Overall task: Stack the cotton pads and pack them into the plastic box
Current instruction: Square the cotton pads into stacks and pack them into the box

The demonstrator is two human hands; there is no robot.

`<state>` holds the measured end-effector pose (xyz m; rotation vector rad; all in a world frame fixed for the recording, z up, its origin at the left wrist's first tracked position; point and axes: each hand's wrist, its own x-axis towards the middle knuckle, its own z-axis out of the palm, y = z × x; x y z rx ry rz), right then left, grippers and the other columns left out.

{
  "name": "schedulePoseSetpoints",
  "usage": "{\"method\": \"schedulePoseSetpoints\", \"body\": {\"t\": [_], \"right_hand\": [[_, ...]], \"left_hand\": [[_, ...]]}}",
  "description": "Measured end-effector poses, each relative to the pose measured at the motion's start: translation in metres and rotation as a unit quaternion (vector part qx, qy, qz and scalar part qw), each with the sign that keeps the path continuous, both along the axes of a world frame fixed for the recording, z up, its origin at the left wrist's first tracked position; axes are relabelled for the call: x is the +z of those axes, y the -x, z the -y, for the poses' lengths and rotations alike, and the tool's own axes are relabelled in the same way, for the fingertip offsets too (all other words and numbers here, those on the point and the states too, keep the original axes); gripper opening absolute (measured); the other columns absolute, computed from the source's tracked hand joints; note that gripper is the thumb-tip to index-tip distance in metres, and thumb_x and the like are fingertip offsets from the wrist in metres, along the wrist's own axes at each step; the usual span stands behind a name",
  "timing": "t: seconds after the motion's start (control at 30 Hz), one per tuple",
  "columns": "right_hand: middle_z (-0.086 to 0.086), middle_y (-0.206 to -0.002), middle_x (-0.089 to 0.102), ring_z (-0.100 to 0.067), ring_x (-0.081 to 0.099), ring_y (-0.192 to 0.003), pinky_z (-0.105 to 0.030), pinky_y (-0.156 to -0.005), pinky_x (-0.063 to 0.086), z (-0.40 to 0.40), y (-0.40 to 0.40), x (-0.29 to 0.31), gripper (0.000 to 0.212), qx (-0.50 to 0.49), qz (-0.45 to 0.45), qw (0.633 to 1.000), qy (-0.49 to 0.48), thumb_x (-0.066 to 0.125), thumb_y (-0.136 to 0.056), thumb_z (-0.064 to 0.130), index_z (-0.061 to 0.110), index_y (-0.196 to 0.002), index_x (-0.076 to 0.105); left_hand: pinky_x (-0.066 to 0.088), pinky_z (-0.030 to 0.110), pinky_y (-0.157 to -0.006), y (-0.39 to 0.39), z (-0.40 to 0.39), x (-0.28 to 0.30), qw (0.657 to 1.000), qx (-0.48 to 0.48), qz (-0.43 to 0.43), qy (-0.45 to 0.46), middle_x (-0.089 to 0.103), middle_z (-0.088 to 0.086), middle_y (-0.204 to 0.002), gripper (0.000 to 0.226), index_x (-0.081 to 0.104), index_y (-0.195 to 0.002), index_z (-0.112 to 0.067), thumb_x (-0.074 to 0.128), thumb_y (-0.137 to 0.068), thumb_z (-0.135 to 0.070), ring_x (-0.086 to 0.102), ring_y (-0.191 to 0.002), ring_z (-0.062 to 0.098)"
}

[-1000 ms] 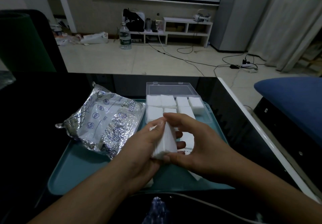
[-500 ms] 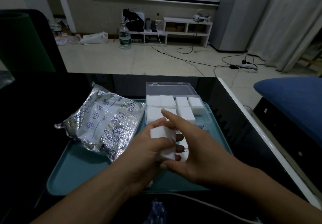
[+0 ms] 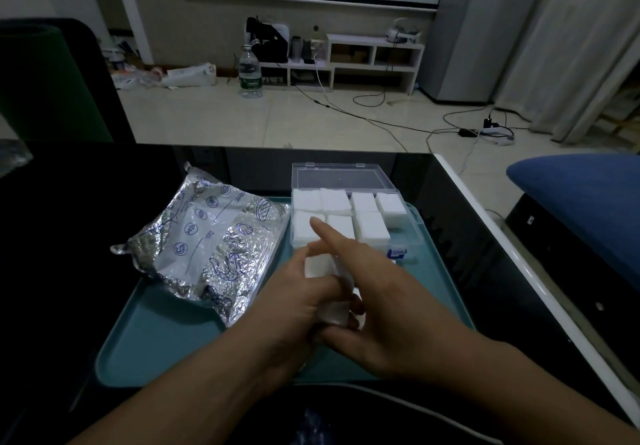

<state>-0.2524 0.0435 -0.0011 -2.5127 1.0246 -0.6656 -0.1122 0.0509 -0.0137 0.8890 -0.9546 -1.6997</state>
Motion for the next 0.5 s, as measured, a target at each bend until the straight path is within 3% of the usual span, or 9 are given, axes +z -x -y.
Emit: {"method": "schedulePoseSetpoints", "body": {"t": [0.1,0.23,0.37,0.43,0.5], "right_hand": [[0.005,-0.136,0.049,-0.008,0.050,-0.116,-0.020,-0.097,0.043,-0.0013,-0.0020,-0.0005,0.098,0.016,0.001,1.000,-0.005,0.073,-0.079,0.030,0.030,-0.154,0.010],[0.002,-0.132,0.051,-0.013,0.053,-0.113,-0.034,-0.092,0.049,-0.0008,-0.0010,0.0020,0.098,0.006,0.003,1.000,-0.001,0.072,-0.078,0.027,0.034,-0.153,0.010],[0.006,-0.130,0.049,-0.010,0.048,-0.112,-0.033,-0.092,0.050,0.0012,0.0050,0.0053,0.107,-0.017,-0.014,1.000,0.005,0.076,-0.078,0.029,0.043,-0.151,0.000],[0.009,-0.133,0.045,-0.006,0.043,-0.115,-0.027,-0.097,0.046,0.0039,0.0070,0.0033,0.111,-0.034,-0.042,0.999,0.007,0.077,-0.079,0.034,0.047,-0.146,-0.010],[0.009,-0.135,0.042,-0.005,0.039,-0.117,-0.025,-0.099,0.042,0.0049,0.0058,0.0010,0.113,-0.049,-0.073,0.996,0.011,0.076,-0.080,0.037,0.045,-0.145,-0.015]], "left_hand": [[0.050,0.031,-0.057,0.0009,-0.0016,-0.0005,1.000,0.007,0.010,-0.004,0.063,0.021,-0.089,0.055,0.056,-0.118,-0.001,0.063,-0.064,0.003,0.059,-0.081,0.031],[0.053,0.030,-0.062,0.0014,-0.0014,-0.0021,1.000,0.007,0.011,-0.005,0.067,0.018,-0.092,0.040,0.059,-0.115,-0.002,0.065,-0.077,0.010,0.065,-0.084,0.028],[0.053,0.025,-0.060,0.0013,-0.0012,-0.0043,0.998,0.024,0.062,-0.009,0.072,0.016,-0.097,0.032,0.061,-0.116,-0.006,0.069,-0.086,-0.002,0.070,-0.083,0.022],[0.048,0.019,-0.053,0.0019,-0.0032,-0.0052,0.996,0.023,0.090,-0.002,0.073,0.009,-0.086,0.017,0.065,-0.106,-0.005,0.066,-0.089,-0.007,0.069,-0.070,0.012],[0.050,0.019,-0.055,0.0022,-0.0047,-0.0070,0.992,0.024,0.120,0.012,0.074,0.008,-0.086,0.009,0.066,-0.099,-0.005,0.064,-0.091,-0.009,0.069,-0.071,0.012]]}}
